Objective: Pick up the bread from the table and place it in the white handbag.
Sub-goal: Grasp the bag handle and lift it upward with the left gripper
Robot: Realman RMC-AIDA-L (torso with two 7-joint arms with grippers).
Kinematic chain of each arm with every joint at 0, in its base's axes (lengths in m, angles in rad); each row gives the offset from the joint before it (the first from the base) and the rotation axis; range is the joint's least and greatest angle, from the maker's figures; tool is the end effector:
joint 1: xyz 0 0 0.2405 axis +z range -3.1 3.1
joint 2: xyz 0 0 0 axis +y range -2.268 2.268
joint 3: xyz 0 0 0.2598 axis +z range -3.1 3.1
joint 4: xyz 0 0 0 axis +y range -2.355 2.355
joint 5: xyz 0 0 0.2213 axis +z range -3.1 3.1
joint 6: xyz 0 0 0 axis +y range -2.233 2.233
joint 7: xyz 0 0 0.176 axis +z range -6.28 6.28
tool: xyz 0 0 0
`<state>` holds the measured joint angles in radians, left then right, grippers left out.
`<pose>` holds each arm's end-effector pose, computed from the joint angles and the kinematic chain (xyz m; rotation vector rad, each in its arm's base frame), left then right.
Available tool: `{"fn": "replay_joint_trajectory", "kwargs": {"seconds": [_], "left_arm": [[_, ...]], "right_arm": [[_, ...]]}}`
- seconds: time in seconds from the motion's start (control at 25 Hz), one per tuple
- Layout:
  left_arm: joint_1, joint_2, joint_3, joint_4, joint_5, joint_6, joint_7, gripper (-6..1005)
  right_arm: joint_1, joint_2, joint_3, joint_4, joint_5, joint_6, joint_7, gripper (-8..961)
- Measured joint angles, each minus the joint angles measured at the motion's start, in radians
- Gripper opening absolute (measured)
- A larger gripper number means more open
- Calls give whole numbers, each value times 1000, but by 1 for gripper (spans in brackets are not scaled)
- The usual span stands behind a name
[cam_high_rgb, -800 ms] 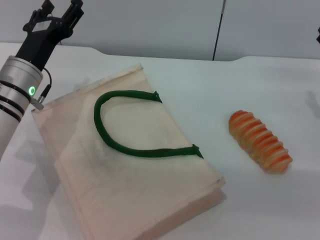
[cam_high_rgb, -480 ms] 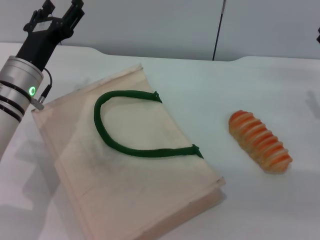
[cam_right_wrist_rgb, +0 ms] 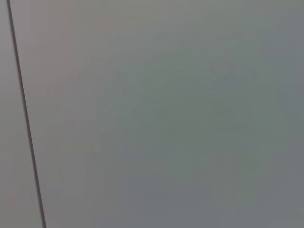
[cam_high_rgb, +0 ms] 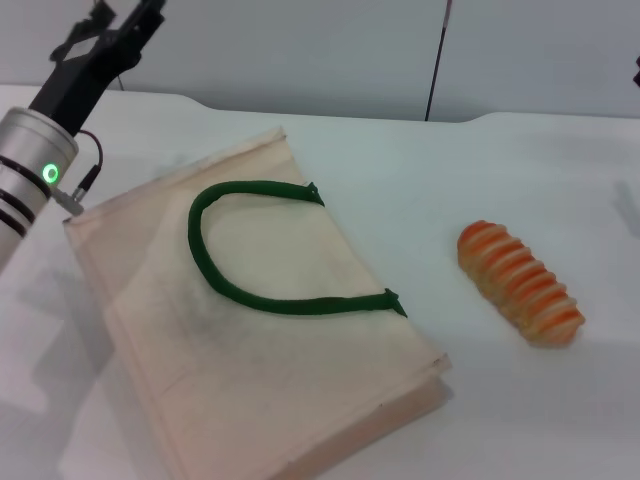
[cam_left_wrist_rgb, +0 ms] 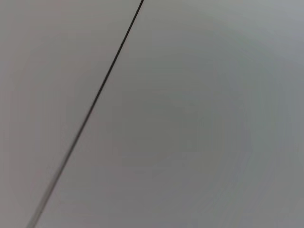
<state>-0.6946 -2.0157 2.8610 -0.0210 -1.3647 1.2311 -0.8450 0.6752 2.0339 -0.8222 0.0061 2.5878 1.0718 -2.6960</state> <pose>-0.2758 0.4431 0.0242 -1.6111 -0.7979 -1.2062 0.3114 0.4419 0.0132 -1.5673 0.6648 0.8240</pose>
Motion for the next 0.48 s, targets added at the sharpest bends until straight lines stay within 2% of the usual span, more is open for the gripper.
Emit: {"fn": "replay_joint_trajectory", "kwargs": {"seconds": [0.16, 0.48], "left_arm": [[-40, 23, 2, -125, 212, 27, -276, 861], [-139, 100, 2, -345, 605, 130, -829, 859]], "right_arm": [[-4, -1, 0, 0, 0, -1, 0, 894], [-1, -3, 0, 0, 0, -1, 1, 893]]}}
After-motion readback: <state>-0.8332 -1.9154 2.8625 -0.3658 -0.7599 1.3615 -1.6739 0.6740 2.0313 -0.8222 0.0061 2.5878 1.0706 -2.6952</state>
